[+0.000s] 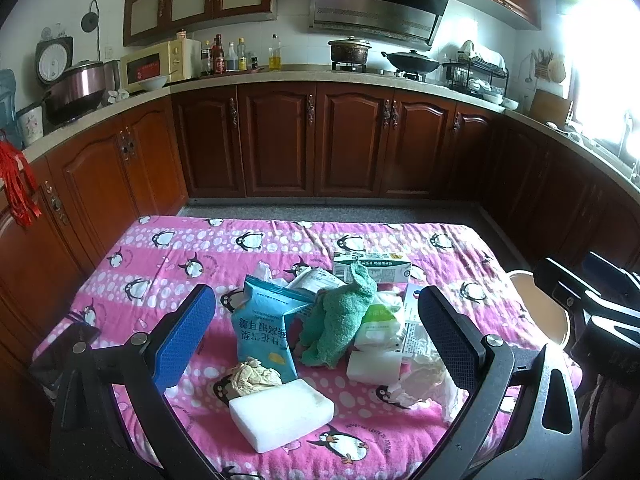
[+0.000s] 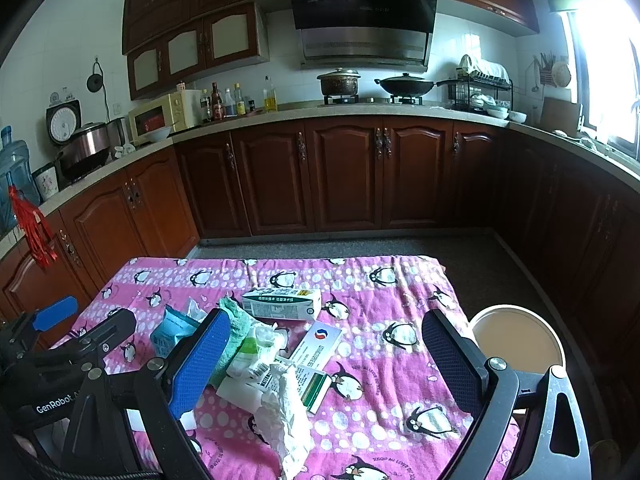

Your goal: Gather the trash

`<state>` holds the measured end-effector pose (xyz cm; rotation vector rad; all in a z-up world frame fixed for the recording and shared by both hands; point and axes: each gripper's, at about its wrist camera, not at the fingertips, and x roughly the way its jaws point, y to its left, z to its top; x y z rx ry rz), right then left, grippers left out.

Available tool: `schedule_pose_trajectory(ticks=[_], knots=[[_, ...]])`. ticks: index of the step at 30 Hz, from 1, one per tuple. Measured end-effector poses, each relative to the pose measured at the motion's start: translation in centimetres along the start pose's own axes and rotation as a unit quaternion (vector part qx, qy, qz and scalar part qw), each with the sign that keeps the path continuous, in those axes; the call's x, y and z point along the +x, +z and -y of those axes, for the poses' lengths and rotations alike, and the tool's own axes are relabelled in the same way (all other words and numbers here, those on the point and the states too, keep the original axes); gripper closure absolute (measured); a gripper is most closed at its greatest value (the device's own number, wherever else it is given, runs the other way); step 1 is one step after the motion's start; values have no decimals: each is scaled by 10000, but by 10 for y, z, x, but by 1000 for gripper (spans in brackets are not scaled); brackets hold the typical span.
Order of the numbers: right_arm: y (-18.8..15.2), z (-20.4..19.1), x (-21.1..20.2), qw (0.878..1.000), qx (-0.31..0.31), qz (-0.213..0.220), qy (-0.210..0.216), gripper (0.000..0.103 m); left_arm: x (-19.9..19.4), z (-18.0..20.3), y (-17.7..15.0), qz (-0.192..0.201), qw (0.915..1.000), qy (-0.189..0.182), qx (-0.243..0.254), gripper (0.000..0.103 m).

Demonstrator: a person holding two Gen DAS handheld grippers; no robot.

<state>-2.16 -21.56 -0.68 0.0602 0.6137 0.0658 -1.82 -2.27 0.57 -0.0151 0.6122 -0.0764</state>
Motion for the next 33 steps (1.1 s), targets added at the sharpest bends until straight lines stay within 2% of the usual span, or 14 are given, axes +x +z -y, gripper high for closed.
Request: schedule_pose_trajectory(ticks=[33], knots=[[-5,2,7,9998,73,-193,27,7,3,-3,-6,-56,10000,0,-49,2]])
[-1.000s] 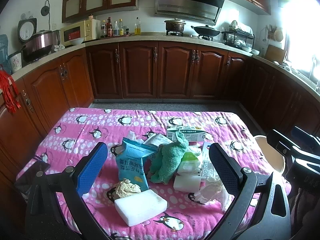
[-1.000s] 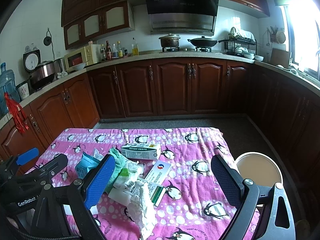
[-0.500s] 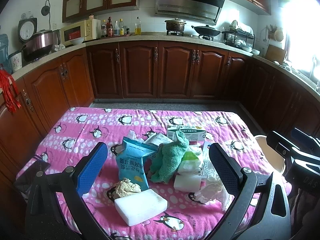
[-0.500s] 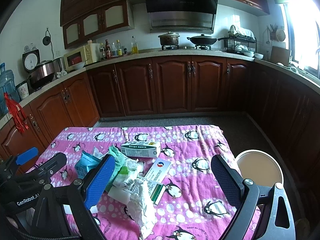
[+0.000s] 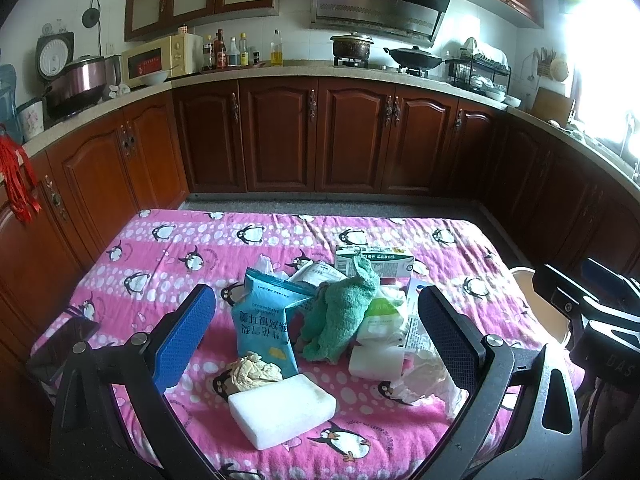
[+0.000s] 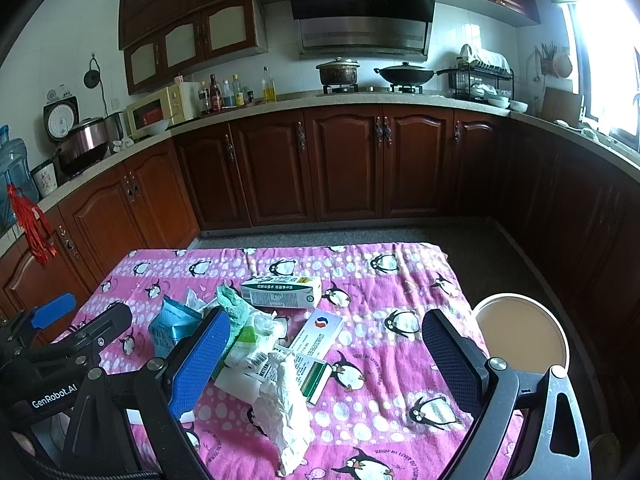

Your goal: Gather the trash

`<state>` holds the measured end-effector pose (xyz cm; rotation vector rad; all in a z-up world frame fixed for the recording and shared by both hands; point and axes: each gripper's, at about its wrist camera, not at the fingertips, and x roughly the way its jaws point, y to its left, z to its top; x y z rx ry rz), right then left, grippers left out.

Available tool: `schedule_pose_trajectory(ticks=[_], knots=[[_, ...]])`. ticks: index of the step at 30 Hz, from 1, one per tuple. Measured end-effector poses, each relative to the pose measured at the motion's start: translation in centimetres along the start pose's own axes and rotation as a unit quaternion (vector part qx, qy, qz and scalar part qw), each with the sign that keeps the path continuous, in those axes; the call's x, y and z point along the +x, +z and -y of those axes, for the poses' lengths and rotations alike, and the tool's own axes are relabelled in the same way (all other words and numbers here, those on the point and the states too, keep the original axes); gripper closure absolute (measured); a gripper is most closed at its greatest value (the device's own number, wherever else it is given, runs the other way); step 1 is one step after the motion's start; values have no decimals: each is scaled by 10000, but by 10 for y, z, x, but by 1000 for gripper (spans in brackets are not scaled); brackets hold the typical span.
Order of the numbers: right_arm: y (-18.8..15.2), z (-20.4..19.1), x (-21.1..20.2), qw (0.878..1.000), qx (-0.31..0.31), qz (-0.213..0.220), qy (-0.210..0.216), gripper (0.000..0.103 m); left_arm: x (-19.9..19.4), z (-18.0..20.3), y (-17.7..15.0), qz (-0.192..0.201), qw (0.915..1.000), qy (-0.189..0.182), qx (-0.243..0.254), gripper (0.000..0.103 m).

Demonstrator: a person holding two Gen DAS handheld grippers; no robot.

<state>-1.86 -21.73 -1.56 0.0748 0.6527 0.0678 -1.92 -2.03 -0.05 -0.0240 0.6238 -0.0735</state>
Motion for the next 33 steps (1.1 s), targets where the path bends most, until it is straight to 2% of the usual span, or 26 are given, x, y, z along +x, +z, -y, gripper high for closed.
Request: schedule_pose_trajectory(ticks=[23,33], knots=[[-5,-2,6,9999,-49,-123,2,7,7,-2,-8,-96,9999,1,-45,2],[-10,6,14,9993,-84,-357,81,7,15,-23,-6,-429,9990,-121,-76,2]])
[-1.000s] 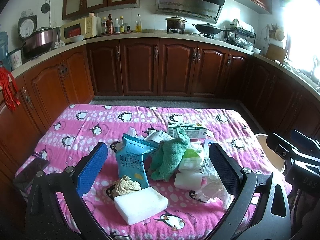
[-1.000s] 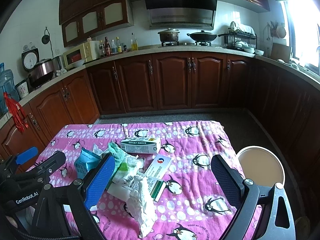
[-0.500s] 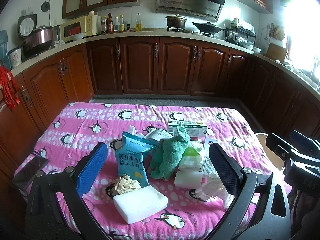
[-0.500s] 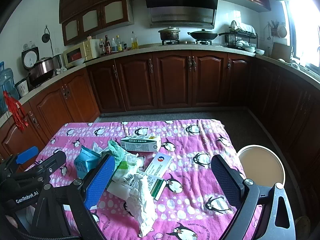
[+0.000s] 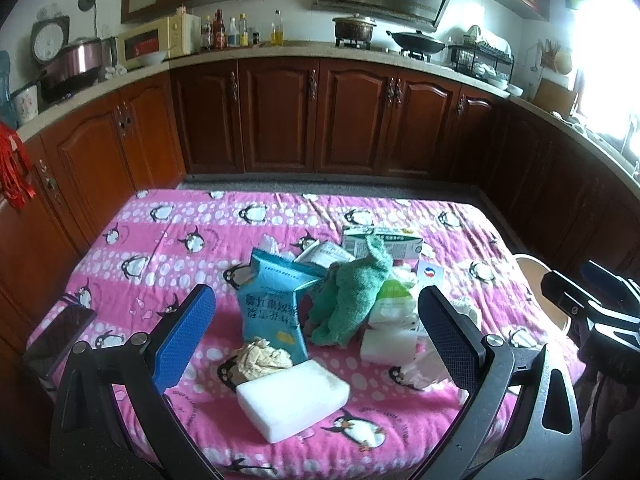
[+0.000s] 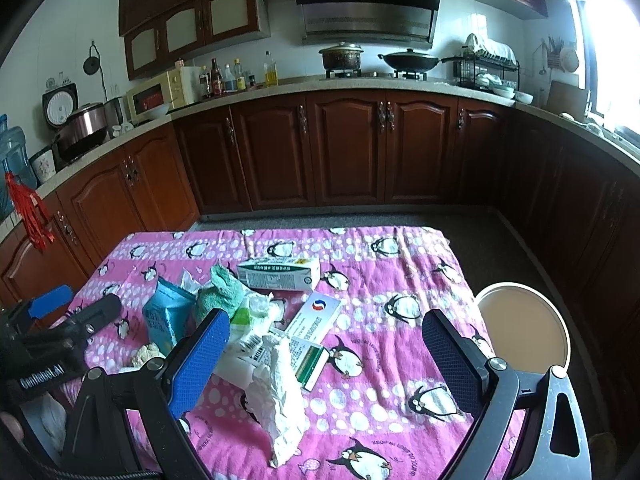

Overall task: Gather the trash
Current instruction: 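Grasp the crumpled white tissue with the right gripper while the left gripper approaches the white foam block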

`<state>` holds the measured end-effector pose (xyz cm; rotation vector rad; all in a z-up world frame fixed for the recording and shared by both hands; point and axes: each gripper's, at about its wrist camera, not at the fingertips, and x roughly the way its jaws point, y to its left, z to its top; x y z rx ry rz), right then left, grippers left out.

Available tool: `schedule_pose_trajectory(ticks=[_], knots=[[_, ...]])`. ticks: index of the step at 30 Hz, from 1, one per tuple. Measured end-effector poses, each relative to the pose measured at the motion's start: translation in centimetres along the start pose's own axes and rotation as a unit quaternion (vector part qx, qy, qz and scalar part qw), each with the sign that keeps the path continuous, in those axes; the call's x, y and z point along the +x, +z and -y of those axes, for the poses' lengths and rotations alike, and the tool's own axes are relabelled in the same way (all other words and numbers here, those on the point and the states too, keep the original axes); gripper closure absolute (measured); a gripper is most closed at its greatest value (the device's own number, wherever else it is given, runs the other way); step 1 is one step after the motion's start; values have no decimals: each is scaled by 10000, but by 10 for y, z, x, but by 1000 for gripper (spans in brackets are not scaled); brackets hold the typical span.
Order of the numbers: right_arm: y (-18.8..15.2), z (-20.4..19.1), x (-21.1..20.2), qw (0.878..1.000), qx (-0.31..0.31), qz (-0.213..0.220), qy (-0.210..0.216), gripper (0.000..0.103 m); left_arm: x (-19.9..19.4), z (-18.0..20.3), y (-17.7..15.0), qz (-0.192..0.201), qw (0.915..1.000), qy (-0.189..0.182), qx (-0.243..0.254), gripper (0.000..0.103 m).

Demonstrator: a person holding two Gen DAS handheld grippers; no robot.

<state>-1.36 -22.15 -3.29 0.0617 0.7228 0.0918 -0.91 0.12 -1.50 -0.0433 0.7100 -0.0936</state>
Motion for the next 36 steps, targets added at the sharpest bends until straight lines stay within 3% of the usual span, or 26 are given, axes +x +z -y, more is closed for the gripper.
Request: schedule_pose_trajectory(ticks=[7,14,19,23,25,27,30,32,33,34,36], knots=[[-13,19,23,9976,211,-553,364,7,14,-33,-12,-676,9973,-271,-61,2],[-36,20,59,9863,395,-1375,821,7,38,-32,-47,-1240,9911,-310,369,2],[-48,10,83,9784,399,-1713,1083,8,57,-34,-59,-1509,9870,-249,496,2],[-54,2,97,9731,350,-1931,1204,35,69,-37,-64,-1687,9839,-285,513,3],[-56,2,100,9725,367,-1957,1209,51,73,-37,-67,-1777,9816,-399,571,28],[-58,3,103,9714,400,-1955,1283,67,77,-38,-69,-1894,9788,-556,543,36],[-58,6,102,9697,440,-1972,1373,82,75,-40,-69,-1869,9789,-627,529,42],[-56,10,97,9698,456,-1921,1431,87,69,-42,-67,-1843,9794,-647,509,52],[-56,12,94,9696,473,-1893,1474,90,66,-42,-65,-1803,9806,-558,534,81],[-53,15,90,9693,504,-1847,1542,92,60,-45,-61,-1705,9830,-355,585,84],[-47,19,79,9700,500,-1718,1648,93,52,-54,-54,-1728,9819,-670,380,88]])
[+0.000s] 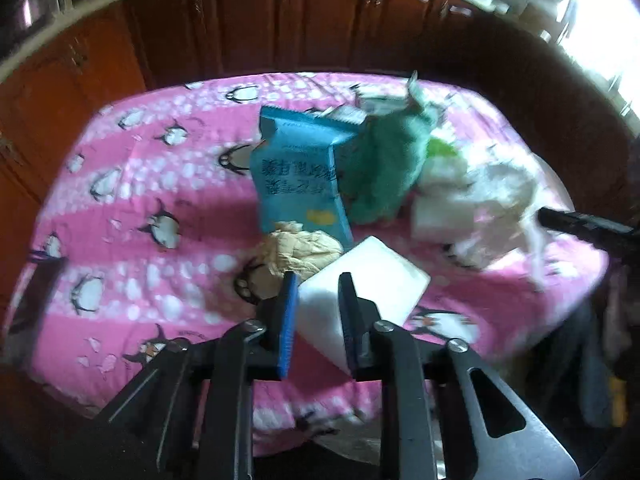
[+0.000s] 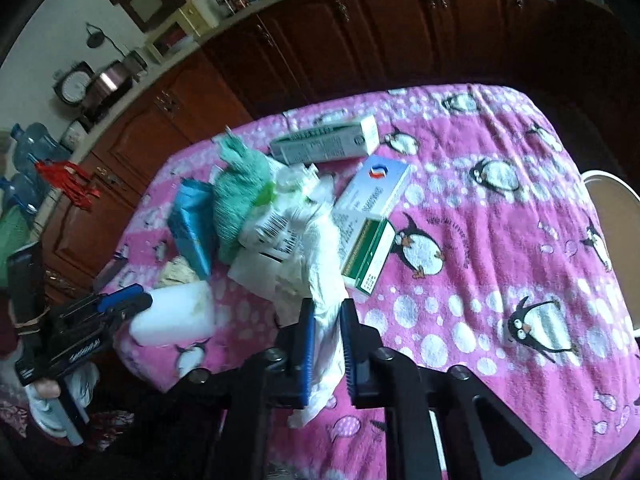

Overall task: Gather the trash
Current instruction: 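Grasp the crumpled white tissue with the right gripper while the left gripper approaches the white foam block, then lift the tissue with the right gripper while the left gripper grasps the white foam block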

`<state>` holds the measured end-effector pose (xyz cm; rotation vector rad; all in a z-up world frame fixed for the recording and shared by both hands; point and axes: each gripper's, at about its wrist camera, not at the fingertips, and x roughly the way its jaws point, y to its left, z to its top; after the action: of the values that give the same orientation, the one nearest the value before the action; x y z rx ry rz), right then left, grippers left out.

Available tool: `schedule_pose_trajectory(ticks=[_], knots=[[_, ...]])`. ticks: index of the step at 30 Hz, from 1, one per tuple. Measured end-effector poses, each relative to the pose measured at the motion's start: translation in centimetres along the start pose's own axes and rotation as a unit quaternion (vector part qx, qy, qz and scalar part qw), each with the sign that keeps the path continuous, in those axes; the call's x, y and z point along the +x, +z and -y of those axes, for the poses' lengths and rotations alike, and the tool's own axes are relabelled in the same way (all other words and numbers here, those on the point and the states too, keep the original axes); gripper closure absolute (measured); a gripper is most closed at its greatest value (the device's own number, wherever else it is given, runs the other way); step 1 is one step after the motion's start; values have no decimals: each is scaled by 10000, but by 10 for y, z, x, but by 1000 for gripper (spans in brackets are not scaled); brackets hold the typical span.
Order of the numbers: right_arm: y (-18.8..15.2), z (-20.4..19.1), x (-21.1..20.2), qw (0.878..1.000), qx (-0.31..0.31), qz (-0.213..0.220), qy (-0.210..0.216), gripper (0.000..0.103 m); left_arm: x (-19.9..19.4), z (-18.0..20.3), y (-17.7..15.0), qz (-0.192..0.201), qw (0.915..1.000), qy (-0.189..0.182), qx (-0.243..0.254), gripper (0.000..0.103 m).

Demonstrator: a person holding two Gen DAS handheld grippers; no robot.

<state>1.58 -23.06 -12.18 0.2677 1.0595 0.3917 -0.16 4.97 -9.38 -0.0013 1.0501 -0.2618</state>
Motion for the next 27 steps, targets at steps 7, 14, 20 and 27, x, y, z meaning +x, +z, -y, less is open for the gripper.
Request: schedule_pose_trajectory(ticks=[7,14,20,27], knots=[[1,0,-12,9998,-98,136,-69,94,3,-11,-3,-248,9991,-295,-182,64],[-1,-2,-7,9997,-85,70,-199,51,11,2,-7,-196,9997,-104,-39,40],[0,-7,14,9998,-23,-147,-112,51,27,14,-4,-157,9995,4,289,38],[-2,-11,34,9996,22,-276,-59,86,23,19,-7,-89,9983,80,564,50]])
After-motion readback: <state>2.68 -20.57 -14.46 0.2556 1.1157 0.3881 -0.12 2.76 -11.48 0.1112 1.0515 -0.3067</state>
